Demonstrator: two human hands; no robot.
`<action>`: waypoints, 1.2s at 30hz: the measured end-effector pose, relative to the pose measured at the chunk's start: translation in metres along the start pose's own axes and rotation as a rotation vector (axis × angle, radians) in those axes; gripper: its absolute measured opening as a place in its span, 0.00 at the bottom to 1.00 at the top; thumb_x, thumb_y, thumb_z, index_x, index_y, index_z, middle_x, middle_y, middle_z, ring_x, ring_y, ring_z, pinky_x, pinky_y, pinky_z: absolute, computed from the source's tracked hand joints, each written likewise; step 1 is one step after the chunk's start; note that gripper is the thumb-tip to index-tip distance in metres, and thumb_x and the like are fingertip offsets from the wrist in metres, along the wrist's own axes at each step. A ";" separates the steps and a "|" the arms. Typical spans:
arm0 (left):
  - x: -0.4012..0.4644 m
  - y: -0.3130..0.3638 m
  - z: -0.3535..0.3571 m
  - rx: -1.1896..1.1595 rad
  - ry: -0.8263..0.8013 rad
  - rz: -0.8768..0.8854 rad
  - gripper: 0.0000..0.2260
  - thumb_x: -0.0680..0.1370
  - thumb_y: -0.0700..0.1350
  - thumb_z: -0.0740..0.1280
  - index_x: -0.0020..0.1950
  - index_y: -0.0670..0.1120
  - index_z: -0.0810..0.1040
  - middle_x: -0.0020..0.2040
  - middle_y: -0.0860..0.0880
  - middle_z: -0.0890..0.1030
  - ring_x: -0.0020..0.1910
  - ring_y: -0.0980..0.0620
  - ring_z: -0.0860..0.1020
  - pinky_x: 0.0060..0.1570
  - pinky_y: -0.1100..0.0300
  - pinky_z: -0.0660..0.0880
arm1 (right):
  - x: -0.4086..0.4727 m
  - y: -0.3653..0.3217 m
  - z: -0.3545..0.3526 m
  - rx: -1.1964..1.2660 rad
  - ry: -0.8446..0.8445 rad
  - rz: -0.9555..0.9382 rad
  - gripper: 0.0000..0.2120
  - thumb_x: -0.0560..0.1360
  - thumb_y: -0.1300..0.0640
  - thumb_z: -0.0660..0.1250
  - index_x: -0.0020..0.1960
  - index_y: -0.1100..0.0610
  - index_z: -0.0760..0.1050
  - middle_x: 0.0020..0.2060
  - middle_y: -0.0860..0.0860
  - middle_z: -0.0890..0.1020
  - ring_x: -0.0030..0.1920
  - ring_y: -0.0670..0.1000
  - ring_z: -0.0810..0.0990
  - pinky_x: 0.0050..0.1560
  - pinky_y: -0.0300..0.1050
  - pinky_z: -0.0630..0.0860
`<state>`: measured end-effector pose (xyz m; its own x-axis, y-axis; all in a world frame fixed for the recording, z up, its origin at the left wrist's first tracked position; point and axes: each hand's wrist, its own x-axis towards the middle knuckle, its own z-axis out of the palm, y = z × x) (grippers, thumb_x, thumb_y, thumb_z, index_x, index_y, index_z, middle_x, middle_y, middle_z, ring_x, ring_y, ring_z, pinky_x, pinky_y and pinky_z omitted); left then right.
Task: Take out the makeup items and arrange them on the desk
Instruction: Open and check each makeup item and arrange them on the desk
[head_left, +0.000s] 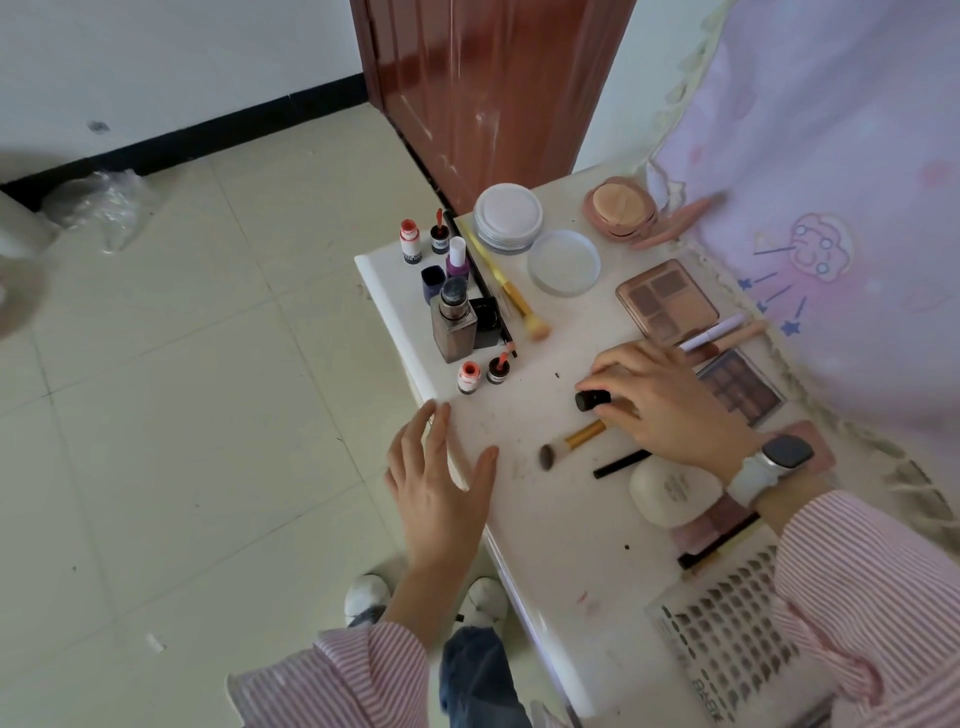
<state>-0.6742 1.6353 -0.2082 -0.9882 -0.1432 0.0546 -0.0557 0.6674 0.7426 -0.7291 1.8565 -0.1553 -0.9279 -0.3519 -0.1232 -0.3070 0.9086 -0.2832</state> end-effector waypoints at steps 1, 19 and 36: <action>0.000 0.000 0.000 0.009 -0.001 -0.004 0.26 0.72 0.55 0.66 0.65 0.40 0.72 0.64 0.43 0.73 0.62 0.40 0.70 0.61 0.49 0.64 | 0.001 0.000 -0.001 -0.022 0.017 -0.010 0.09 0.71 0.58 0.70 0.51 0.55 0.80 0.49 0.51 0.78 0.53 0.56 0.73 0.56 0.51 0.61; 0.003 0.031 -0.029 -0.258 -0.249 0.202 0.31 0.75 0.66 0.51 0.47 0.39 0.75 0.31 0.60 0.70 0.28 0.56 0.69 0.28 0.68 0.66 | -0.030 -0.076 -0.003 1.261 -0.007 0.454 0.07 0.76 0.64 0.61 0.40 0.60 0.70 0.21 0.47 0.73 0.21 0.44 0.67 0.23 0.34 0.64; -0.002 0.026 -0.030 -0.230 -0.363 0.137 0.14 0.75 0.59 0.49 0.33 0.54 0.64 0.30 0.44 0.72 0.26 0.48 0.67 0.30 0.52 0.67 | -0.033 -0.075 -0.005 0.898 0.057 0.236 0.07 0.77 0.47 0.57 0.46 0.44 0.73 0.35 0.42 0.80 0.31 0.42 0.74 0.35 0.34 0.71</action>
<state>-0.6690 1.6310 -0.1689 -0.9727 0.2278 -0.0446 0.0714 0.4764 0.8763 -0.6766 1.8010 -0.1254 -0.9618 -0.1470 -0.2310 0.1477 0.4317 -0.8898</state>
